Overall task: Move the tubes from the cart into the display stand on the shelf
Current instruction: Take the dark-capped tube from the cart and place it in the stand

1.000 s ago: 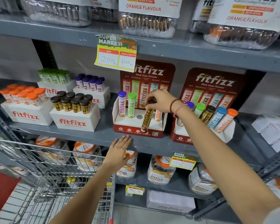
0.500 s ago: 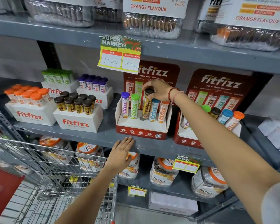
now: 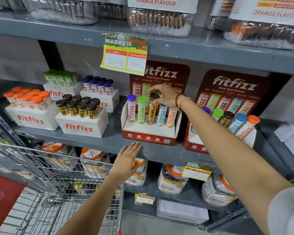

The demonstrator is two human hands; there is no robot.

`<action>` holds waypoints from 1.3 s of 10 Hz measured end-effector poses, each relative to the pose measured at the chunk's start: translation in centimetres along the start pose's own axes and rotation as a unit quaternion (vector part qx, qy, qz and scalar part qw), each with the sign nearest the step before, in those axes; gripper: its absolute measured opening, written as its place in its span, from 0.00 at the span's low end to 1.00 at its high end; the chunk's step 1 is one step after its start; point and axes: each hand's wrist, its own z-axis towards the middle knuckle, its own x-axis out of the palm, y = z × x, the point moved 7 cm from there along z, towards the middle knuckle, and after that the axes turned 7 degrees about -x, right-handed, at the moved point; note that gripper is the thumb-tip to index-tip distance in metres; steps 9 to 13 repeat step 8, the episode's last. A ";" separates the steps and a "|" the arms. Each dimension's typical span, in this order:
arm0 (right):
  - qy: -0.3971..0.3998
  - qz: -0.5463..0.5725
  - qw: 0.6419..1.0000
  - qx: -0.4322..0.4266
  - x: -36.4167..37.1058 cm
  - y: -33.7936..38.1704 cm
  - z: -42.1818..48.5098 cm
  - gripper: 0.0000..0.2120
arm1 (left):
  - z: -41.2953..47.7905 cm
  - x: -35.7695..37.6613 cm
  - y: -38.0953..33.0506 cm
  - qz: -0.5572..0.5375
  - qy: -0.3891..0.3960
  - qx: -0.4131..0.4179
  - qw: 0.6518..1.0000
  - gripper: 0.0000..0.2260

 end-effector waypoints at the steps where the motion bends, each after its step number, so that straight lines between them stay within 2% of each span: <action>1: 0.010 -0.007 1.000 0.004 0.4 -0.5 -0.2 0.20 | 0.0 0.1 0.0 0.002 0.003 0.000 1.000 0.28; 2: 0.023 -0.014 1.000 0.007 1.1 -0.5 -0.2 0.22 | 0.1 0.1 0.0 0.001 0.005 -0.001 1.000 0.28; 4: -0.018 -0.013 1.000 0.020 1.3 -0.7 -0.6 0.21 | 0.1 0.0 0.0 -0.001 0.024 -0.009 1.000 0.28; 5: -0.078 -0.027 0.996 0.029 0.8 -1.1 -2.1 0.17 | 0.8 -1.0 -0.4 -0.033 0.048 -0.030 0.998 0.27; 6: -0.149 -0.026 0.988 0.025 -0.2 -0.6 -4.6 0.13 | 1.5 -4.0 -1.4 -0.084 0.032 -0.038 0.995 0.19; 8: -0.329 0.006 0.944 -0.025 -4.8 3.2 -12.4 0.05 | 3.1 -12.5 -5.7 -0.149 -0.066 0.024 0.986 0.15; 13: -0.329 0.006 0.944 -0.025 -4.8 3.2 -12.4 0.05 | 3.1 -12.5 -5.7 -0.149 -0.066 0.024 0.986 0.15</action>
